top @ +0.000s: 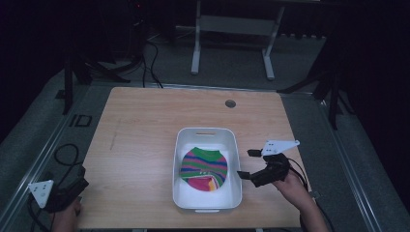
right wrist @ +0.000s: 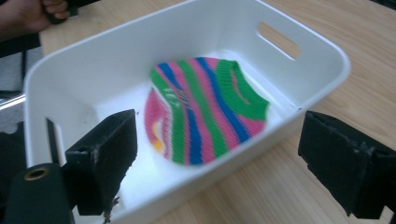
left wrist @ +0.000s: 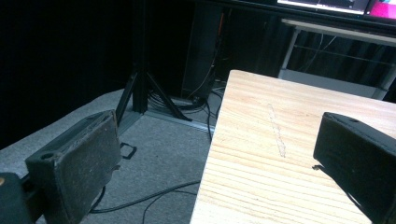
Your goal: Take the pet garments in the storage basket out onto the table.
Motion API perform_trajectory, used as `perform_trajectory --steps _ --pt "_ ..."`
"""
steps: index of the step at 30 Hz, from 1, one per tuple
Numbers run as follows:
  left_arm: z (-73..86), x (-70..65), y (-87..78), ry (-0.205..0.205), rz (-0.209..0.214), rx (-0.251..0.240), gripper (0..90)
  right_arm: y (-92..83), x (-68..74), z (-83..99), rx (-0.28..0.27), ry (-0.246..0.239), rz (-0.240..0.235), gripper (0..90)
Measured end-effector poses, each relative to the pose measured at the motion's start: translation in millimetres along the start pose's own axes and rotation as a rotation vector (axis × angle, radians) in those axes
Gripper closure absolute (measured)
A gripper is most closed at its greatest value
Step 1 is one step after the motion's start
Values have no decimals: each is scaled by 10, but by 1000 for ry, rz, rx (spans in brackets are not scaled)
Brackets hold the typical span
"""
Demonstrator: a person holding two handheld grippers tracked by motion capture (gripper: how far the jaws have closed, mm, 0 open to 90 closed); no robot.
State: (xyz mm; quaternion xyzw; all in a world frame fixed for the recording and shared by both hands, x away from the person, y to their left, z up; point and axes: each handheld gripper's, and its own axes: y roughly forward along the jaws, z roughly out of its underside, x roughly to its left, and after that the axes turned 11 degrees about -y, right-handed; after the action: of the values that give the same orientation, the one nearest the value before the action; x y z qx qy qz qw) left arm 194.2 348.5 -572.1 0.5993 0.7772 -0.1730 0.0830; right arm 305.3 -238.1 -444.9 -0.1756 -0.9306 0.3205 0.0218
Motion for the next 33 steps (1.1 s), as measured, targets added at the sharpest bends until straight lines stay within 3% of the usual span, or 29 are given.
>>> perform_trajectory --steps 3,6,16,20,26,33 --pt "-2 2 3 -3 0 1 12 84 61 -104 27 -27 19 131" --pt "-2 4 3 -6 2 1 12 164 84 -184 14 -37 -39 127" --pt "-2 5 3 -4 5 2 12 481 178 -439 73 -109 -101 128" --pt "-2 6 3 -6 6 2 12 638 196 -510 115 -129 -112 131" --pt "-5 10 4 -8 8 4 12 886 226 -632 164 -156 -173 140" --pt "-4 8 4 -5 11 4 12 1102 269 -701 231 -191 -211 158"
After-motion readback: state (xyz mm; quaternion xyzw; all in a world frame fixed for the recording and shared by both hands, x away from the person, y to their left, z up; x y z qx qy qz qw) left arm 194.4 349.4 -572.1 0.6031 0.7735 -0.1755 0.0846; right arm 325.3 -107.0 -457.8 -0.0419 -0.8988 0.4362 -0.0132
